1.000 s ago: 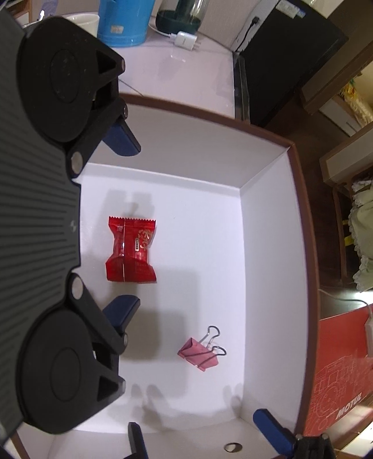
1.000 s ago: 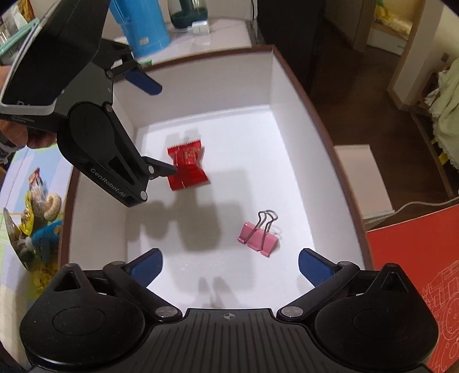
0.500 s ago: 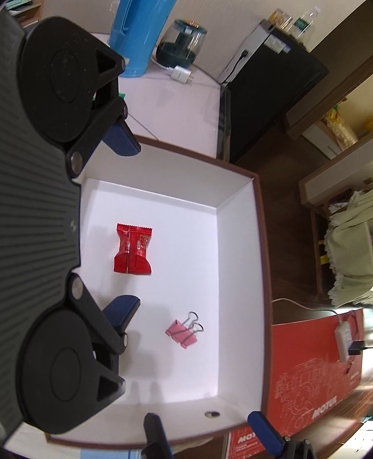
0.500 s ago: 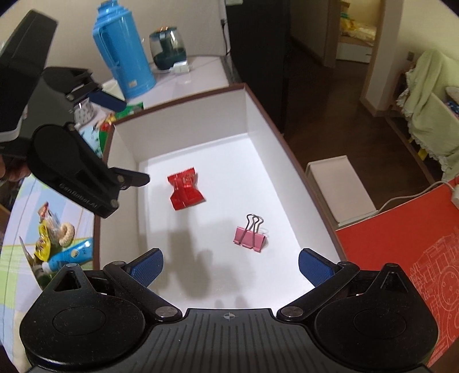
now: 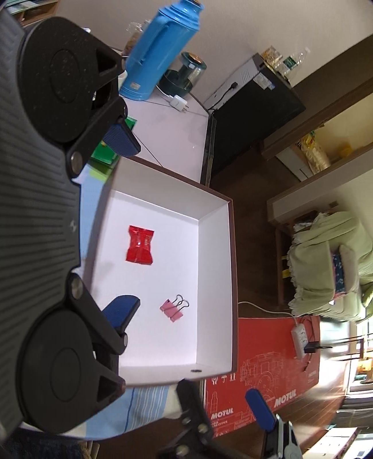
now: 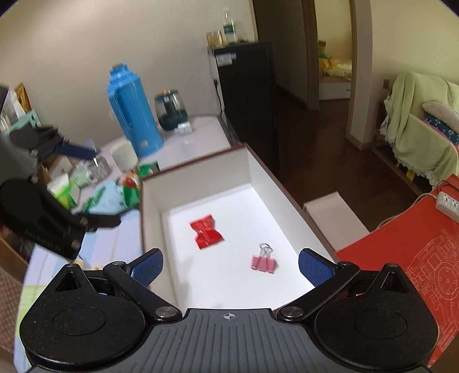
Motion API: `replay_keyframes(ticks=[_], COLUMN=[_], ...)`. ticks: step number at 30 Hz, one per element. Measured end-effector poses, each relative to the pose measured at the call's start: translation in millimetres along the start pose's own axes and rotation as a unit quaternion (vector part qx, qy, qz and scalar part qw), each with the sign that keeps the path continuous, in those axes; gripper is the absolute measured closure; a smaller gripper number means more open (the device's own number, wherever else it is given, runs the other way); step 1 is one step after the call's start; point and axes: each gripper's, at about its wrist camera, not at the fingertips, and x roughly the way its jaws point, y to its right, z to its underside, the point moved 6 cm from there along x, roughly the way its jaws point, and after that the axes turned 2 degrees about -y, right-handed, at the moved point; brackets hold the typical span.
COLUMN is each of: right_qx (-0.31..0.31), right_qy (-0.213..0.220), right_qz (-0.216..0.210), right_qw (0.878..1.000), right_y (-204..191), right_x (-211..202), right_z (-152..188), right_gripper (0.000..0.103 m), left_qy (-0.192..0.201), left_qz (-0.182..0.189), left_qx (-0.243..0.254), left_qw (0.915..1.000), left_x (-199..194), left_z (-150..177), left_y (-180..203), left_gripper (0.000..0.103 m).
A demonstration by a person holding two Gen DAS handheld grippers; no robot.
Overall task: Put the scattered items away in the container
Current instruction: 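Move both open tools out of the box back over the snacks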
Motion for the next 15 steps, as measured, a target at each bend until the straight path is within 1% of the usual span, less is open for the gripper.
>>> replay_keyframes(ticks=[4,9,15], right_qx=[0.004,0.007,-0.008], right_qy=[0.014,0.032,0.061], right_qz=[-0.005,0.0,0.009], right_qw=[1.0,0.999,0.998], right_y=[-15,-33,-56], right_x=[-12,-21,-31], right_z=[1,1,3], right_gripper=[0.0,0.0,0.0], left_qy=[0.006,0.013,0.022], left_qz=[-0.003,-0.007,-0.011], left_qx=[-0.008,-0.016,-0.04], left_qw=[0.9999,0.9998,0.9989], left_x=[-25,-52,-83], left_z=[19,44,80], left_y=[-1,-4,-17], left_gripper=[0.001,0.001,0.001])
